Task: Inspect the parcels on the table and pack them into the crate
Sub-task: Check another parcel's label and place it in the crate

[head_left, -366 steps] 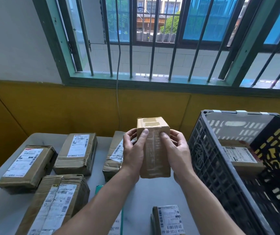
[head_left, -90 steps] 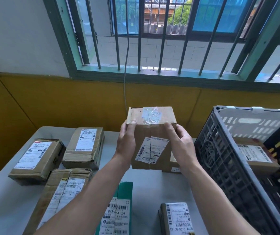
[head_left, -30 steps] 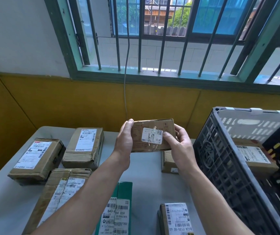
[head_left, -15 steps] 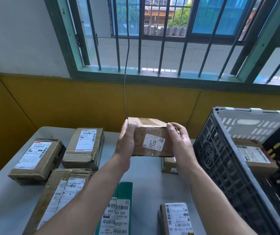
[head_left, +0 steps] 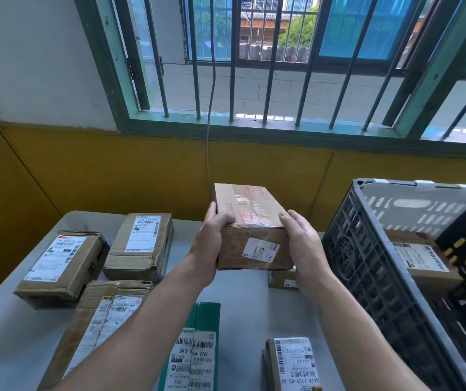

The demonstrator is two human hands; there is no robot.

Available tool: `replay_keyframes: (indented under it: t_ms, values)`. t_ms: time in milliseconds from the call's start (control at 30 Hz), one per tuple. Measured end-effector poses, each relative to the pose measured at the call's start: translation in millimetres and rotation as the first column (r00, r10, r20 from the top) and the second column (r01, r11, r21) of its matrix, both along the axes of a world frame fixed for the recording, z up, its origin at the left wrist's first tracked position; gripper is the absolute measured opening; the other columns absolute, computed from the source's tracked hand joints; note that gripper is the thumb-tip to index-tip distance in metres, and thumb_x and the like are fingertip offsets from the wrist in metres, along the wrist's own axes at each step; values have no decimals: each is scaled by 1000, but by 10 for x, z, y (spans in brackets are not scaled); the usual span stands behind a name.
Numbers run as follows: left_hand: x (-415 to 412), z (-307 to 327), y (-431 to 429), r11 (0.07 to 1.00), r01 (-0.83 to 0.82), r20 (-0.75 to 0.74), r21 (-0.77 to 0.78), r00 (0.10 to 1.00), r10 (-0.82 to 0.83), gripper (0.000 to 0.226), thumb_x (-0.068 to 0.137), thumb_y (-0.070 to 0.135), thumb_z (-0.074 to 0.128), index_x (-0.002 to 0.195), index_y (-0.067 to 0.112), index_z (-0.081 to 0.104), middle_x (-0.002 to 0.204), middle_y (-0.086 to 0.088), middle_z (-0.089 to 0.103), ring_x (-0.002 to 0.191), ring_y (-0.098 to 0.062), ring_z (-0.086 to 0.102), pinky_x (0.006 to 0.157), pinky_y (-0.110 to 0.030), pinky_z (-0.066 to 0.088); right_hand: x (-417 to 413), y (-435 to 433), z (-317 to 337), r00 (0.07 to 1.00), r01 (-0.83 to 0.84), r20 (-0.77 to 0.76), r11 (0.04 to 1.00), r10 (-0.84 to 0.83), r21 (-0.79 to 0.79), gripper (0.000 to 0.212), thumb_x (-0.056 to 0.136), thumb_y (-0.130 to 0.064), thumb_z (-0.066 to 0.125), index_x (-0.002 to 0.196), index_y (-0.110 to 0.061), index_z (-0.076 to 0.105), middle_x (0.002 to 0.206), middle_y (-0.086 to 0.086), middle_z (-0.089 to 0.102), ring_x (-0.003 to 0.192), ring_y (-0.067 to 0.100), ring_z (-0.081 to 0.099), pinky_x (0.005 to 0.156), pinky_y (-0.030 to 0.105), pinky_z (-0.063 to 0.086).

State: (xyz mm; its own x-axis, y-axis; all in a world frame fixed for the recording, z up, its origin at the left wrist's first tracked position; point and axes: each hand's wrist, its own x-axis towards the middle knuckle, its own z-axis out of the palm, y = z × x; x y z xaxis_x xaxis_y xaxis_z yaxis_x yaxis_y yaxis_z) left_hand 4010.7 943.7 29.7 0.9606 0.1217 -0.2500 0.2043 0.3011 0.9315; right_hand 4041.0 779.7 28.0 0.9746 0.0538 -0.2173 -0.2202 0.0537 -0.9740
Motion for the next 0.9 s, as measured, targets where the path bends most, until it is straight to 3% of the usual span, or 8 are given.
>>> replay_keyframes:
  t_ms: [100,233,333,400,600,767,900]
  values:
    - [4,10,29,1000,11,7,-1,1000,-11,64,82,41,59,143,31,43,127,-8,66,105,-29,72,78,-45,62,-6,2,15,1000,-12,7,1000,12,-8,51,99,-31,59,148,-26,46,121,-4,66,90,12,71,54,22,53]
    - [23,4,82,996,-58,-14,-65,998,57,60,94,32,66,147,33,37,127,-11,65,98,-29,75,70,-41,62,4,-7,29,1000,-21,6,1000,21,-8,50,95,-18,59,144,-23,49,116,-7,67,93,15,70,63,25,56]
    - [27,-12,121,993,-86,-19,-78,996,85,59,96,21,65,145,33,36,126,-11,64,89,-26,77,63,-39,61,-5,-17,12,999,-40,-13,999,40,-8,36,94,-16,60,127,-30,53,109,-9,69,90,16,72,68,31,59]
    - [17,-25,116,995,-53,-4,-80,999,53,60,97,17,63,147,33,36,127,-12,64,93,-28,77,65,-40,62,1,-29,3,999,-32,-16,999,32,-25,30,95,-19,64,119,-31,52,105,-11,69,89,14,72,70,33,60]
    - [-1,-20,63,992,43,39,-115,999,-38,61,97,7,59,148,30,35,126,-14,67,101,-31,75,69,-39,63,11,-35,9,1000,-29,6,999,29,-23,35,93,-21,71,120,-26,49,106,-7,67,82,10,74,53,25,57]
    - [3,13,66,991,6,24,-132,1000,-3,57,95,14,65,142,31,37,118,-12,71,94,-28,77,64,-35,62,8,-51,1,998,-57,-8,998,57,2,36,93,-15,70,120,-28,50,104,-8,70,78,8,76,56,24,59]
    - [-8,-28,75,993,-34,-5,-111,999,34,58,97,15,65,145,27,33,122,-13,67,92,-26,77,66,-33,62,-15,-63,17,999,-35,-1,999,35,-34,33,93,-18,70,120,-26,54,112,-3,69,96,18,73,74,34,62]
